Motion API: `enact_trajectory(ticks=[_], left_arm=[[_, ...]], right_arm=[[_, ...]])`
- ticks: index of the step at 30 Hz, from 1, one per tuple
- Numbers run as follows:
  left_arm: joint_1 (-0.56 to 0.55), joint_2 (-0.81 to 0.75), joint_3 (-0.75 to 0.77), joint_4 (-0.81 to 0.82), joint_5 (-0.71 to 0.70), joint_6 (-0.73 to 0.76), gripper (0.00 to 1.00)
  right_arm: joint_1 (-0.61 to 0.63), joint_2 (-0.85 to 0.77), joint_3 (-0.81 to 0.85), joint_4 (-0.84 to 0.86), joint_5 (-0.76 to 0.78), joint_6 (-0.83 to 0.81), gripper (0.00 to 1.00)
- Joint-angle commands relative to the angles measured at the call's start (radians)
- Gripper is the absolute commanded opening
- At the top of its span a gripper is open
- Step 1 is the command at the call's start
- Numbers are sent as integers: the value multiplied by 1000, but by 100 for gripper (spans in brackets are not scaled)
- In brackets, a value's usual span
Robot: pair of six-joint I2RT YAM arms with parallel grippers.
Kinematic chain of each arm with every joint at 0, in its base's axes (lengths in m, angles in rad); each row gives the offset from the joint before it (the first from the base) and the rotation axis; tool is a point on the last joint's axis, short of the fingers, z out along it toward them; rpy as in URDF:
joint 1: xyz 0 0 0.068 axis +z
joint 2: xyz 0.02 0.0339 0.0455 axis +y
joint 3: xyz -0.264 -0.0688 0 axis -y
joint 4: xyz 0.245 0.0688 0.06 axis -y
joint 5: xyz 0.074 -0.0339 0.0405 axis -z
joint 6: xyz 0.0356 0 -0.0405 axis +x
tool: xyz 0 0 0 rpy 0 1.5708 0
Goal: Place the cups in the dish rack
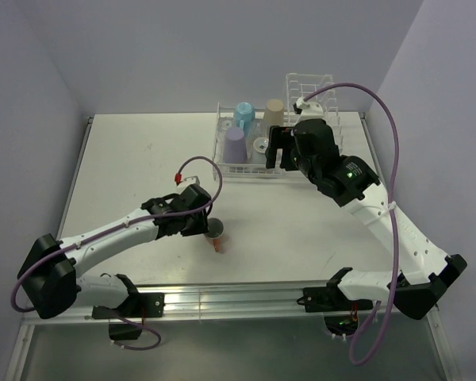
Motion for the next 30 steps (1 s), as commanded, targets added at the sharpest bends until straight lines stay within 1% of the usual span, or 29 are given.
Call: enact_trajectory(ticks=[1,5,7,11,12,15,17,21,24,25,27,28,30], left_arm=[[-6,19,3,46,-23,-13,41],[-6,30,-25,62,-15,-19,37],[-6,31,-32,75,-11,-19,31],[-6,25,-43,79,-8,-15,12],[-7,27,-43,79,-6,-15,6],[-6,35,-40,78,2,-6,0],[-6,32,-26,73,3,7,0],[-4,-46,47,55,37,39,0],[32,-91,125,70,141,76,0],[57,-100,161,75,205,91,0],[83,-120,185,105,264,109,0],[114,-126,211,116,296,116,0],[143,-142,233,151,385,122,0]], right_arm=[[7,-31,-13,42,5,11,87],[7,-38,-18,44,9,10,87],[7,-36,-19,45,8,12,87],[7,-30,-22,47,6,12,87],[6,-31,-24,48,5,12,87],[7,-30,-24,47,9,9,87],[6,-30,-19,44,17,7,88],[2,-30,4,31,37,-6,88],[-14,-34,31,30,28,-9,88],[-19,-42,42,30,16,-9,88],[-40,-54,50,39,2,-9,89],[-48,-59,50,45,-15,-8,89],[-62,-74,45,57,-32,-5,89]])
